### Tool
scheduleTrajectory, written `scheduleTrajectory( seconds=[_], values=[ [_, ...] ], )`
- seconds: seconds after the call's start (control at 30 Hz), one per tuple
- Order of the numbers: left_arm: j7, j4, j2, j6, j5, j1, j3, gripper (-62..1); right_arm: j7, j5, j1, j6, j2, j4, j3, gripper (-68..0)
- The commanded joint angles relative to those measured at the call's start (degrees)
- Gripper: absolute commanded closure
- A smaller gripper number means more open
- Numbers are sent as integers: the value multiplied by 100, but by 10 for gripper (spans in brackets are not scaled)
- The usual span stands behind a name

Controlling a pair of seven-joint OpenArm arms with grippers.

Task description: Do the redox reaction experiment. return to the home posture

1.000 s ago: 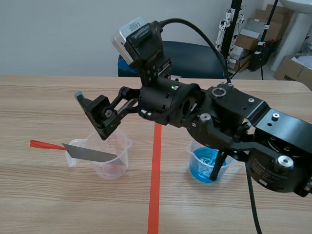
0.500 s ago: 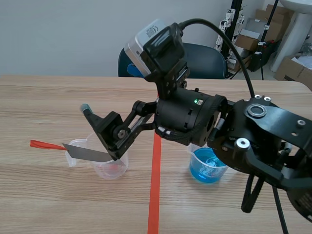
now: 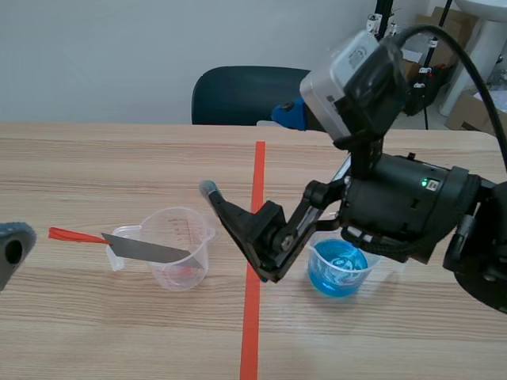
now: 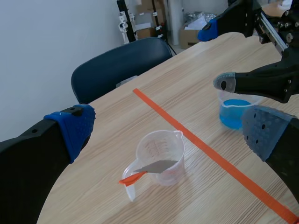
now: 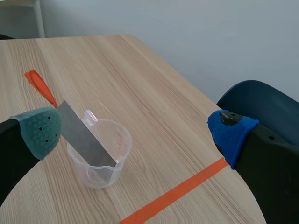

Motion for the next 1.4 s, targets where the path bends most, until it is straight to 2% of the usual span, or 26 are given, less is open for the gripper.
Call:
scheduleTrajectory(
  seconds=[0.0, 0.03, 0.2, 0.27, 0.4, 0.5, 0.63, 0.77, 0.87, 0.97, 1.2, 1.37],
  values=[
    [-70, 155, -284, 11, -74, 83, 155, -623, 146, 39, -94, -22, 96, 96, 229, -679],
    [0, 186, -435, 39, -107, 81, 260, -623, 177, 39, -186, -22, 140, 101, 350, -679],
    [245, 210, -1209, 719, -232, 76, 815, -623, 197, 83, -616, 2, 234, 101, 984, -679],
    [293, 210, -1427, 841, -232, 79, 949, -623, 186, 85, -798, 24, 232, 101, 1211, -679],
    [319, 210, -1757, 1049, -232, 79, 1119, -623, 186, 83, -1161, 184, 229, 101, 1582, -679],
    [317, 210, -1904, 1078, -234, 76, 1154, -623, 190, 83, -1401, 245, 227, 120, 1827, -679],
    [321, 203, -2098, 1412, -234, 31, 1152, -623, 190, 81, -1733, 293, 227, 280, 2201, -679],
    [514, 44, -2245, 1401, -286, -286, 1154, -623, 186, 83, -2057, 483, 210, 470, 2586, -679],
    [756, -90, -2428, 1386, -549, -549, 1158, -623, 188, 79, -2249, 496, 210, 564, 2745, -679],
    [750, -122, -2686, 1379, -599, -575, 1163, -623, 188, 33, -2387, 496, 208, 619, 2809, -679],
    [914, -125, -3071, 1366, -1270, -778, 1163, -623, 236, -267, -2686, 494, 98, 660, 2914, -679],
    [1287, -125, -3075, 1344, -1292, -1156, 1235, -623, 341, -293, -3036, 503, -87, 756, 3211, -679]
  ],
)
